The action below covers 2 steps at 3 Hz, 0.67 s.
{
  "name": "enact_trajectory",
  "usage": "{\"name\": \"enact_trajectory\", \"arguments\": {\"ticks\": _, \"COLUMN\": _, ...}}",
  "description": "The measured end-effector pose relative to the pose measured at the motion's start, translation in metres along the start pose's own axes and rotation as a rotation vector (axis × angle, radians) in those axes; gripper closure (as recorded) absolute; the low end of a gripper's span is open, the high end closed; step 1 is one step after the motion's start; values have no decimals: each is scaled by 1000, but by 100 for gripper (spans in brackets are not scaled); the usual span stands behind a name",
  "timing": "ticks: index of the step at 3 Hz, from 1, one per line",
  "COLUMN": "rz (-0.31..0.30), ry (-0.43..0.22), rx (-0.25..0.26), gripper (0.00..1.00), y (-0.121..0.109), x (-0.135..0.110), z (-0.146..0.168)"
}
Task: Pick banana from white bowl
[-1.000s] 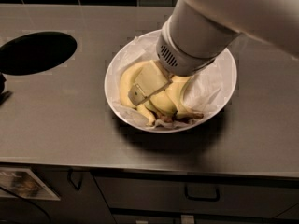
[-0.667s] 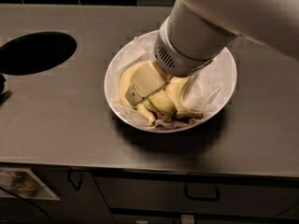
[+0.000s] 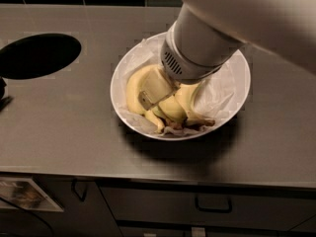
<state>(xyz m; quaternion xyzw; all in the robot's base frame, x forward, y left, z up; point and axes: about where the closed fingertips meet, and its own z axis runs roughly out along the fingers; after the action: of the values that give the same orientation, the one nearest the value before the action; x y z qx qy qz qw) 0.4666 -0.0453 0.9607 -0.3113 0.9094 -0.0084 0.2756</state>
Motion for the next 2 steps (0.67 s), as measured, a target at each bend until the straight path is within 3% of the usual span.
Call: {"name": "enact_trajectory", "arguments": {"ticks": 2, "rz": 11, "ry": 19, "rx": 17, "gripper": 27, "y": 2, "x": 4, "z": 11}}
